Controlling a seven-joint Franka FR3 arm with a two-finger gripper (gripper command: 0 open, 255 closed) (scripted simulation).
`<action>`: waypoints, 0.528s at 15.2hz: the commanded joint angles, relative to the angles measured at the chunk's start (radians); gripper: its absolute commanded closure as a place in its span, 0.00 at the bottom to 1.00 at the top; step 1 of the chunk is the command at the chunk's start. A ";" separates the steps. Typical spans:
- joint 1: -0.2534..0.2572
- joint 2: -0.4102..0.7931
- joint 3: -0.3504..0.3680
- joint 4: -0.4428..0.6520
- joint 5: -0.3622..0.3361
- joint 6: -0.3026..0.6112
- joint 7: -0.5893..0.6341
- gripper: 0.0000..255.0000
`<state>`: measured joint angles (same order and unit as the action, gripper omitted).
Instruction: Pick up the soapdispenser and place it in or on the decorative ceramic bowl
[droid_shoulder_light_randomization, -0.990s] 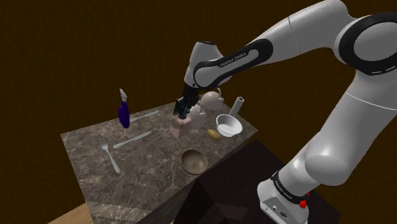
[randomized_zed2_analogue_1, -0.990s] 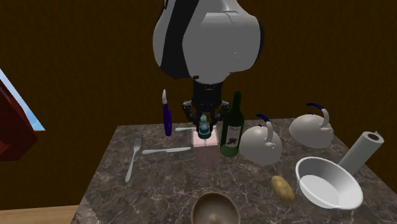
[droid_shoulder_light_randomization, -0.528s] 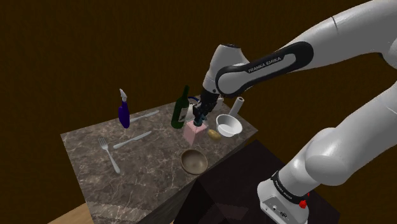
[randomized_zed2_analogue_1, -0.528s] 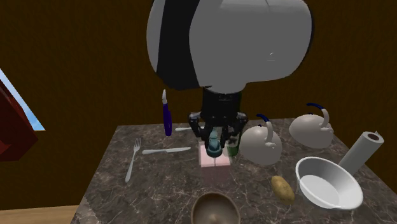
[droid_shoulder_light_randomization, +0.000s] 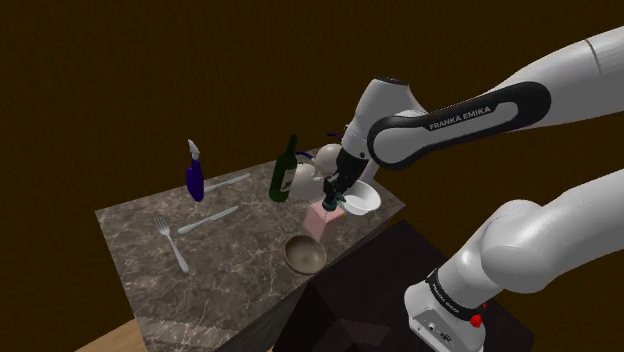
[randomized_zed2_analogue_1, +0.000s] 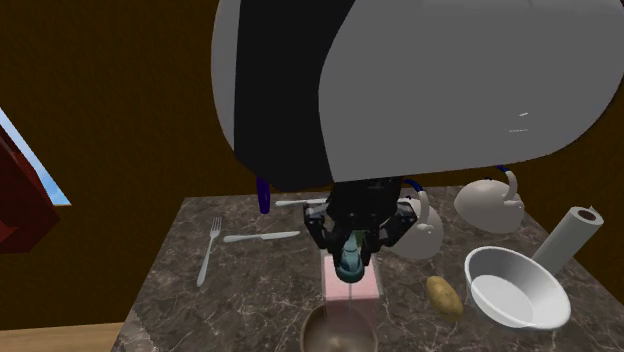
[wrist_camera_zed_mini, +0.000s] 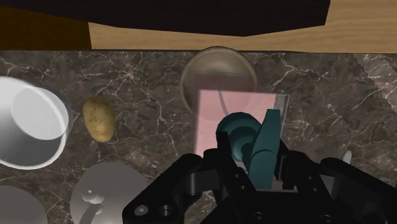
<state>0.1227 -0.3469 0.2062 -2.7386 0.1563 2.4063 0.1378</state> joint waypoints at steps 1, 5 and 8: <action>-0.001 0.023 0.002 -0.011 0.000 0.034 -0.001 1.00; -0.003 0.079 0.008 -0.028 -0.001 0.107 0.000 1.00; -0.005 0.124 0.012 -0.038 -0.004 0.162 0.002 1.00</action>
<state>0.1198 -0.2435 0.2170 -2.7744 0.1547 2.5448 0.1393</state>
